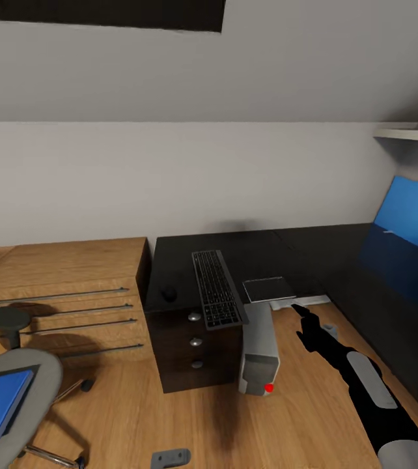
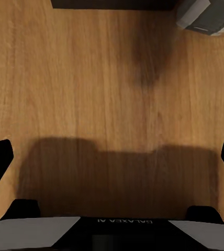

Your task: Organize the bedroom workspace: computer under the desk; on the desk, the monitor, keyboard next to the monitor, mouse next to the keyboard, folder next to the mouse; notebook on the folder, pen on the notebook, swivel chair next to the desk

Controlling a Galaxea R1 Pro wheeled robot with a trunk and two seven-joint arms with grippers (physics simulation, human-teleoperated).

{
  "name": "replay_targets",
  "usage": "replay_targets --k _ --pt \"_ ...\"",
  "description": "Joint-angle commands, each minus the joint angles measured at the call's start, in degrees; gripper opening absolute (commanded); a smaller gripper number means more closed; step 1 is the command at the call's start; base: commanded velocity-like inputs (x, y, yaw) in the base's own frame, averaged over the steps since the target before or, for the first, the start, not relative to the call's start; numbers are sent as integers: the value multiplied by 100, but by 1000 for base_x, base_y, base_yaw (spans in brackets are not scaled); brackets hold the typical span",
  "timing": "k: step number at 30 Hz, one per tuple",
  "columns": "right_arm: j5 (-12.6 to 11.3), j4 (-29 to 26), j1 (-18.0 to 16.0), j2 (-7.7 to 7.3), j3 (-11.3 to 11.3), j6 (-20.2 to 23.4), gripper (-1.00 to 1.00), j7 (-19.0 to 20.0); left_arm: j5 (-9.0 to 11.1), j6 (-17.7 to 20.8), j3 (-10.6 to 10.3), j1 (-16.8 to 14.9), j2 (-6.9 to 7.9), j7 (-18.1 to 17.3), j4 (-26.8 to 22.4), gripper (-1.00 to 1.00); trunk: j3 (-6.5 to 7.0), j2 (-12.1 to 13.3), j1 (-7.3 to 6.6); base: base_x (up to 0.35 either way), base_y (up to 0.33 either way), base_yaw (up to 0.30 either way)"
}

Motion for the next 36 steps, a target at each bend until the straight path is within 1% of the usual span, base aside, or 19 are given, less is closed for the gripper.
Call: replay_targets --k 1,5,8,9,13,14,15,16,19,20,21,23,24,26,27,32,33,35,36 --pt "377 -7 -2 -15 2 16 100 -84 48 8 0 1 5 46 42 100 14 38 -26 -336 -58 0" --pt "791 -2 -2 -19 3 16 100 -92 45 3 94 1 16 46 144 100 86 199 -114 -332 -93 0" --pt "1128 3 -2 -10 19 15 100 -100 39 1 274 0 16 40 175 100 140 319 -180 -274 -107 0" --pt "1339 5 -2 0 44 11 100 -104 36 1 349 0 16 36 182 100 158 359 -202 -150 -61 0" --pt "1848 25 -2 19 147 -3 100 -106 32 0 431 -1 20 32 190 100 229 520 -289 -88 -36 0" --pt "2119 56 1 22 207 -6 100 -106 31 0 454 -1 25 30 192 100 247 560 -311 -39 -16 0" --pt "2255 83 2 24 232 -8 100 -107 30 0 462 -1 26 30 193 100 265 600 -333 -31 -13 0" --pt "2841 305 9 29 330 -11 100 -105 30 0 482 -1 30 29 195 100 283 640 -355 -13 -5 0" --pt "3319 563 13 32 406 -15 100 -103 29 0 489 -1 31 29 195 100 337 760 -421 -8 -3 0" --pt "3644 761 14 38 448 -17 100 -101 29 0 491 -1 32 29 195 100 355 800 -443 -4 -2 0" --pt "4303 1201 15 51 504 -31 100 -106 23 0 494 -1 32 30 214 100 373 840 -465 -2 -1 0" --pt "4636 1448 15 73 520 -68 100 -107 11 0 494 -1 32 29 243 100 409 921 -509 -1 -1 0" --pt "5160 1943 16 172 532 -346 100 -109 -14 0 500 -1 37 29 296 100 427 961 -531 0 0 0" --pt "5453 2273 16 250 535 -676 100 -114 -42 0 506 -1 55 33 396 100 463 1041 -575 0 0 0" --pt "5698 2603 16 335 535 -1111 100 -130 -54 0 509 -1 66 40 472 100 481 1081 -597 0 0 0" --pt "6183 3413 16 550 547 -2243 100 -283 -78 0 491 -1 78 51 649 100 570 1282 -707 0 0 0" --pt "6393 3726 16 623 551 -2567 100 -406 -75 0 488 -1 87 52 718 100 588 1322 -729 0 0 0" --pt "6638 4017 16 675 558 -2803 100 -551 -72 -2 488 1 110 51 823 100 624 1402 -773 0 0 0" --pt "7059 4383 16 720 563 -3027 100 -726 -70 -52 491 2 150 41 1086 100 642 1442 -795 0 0 0"
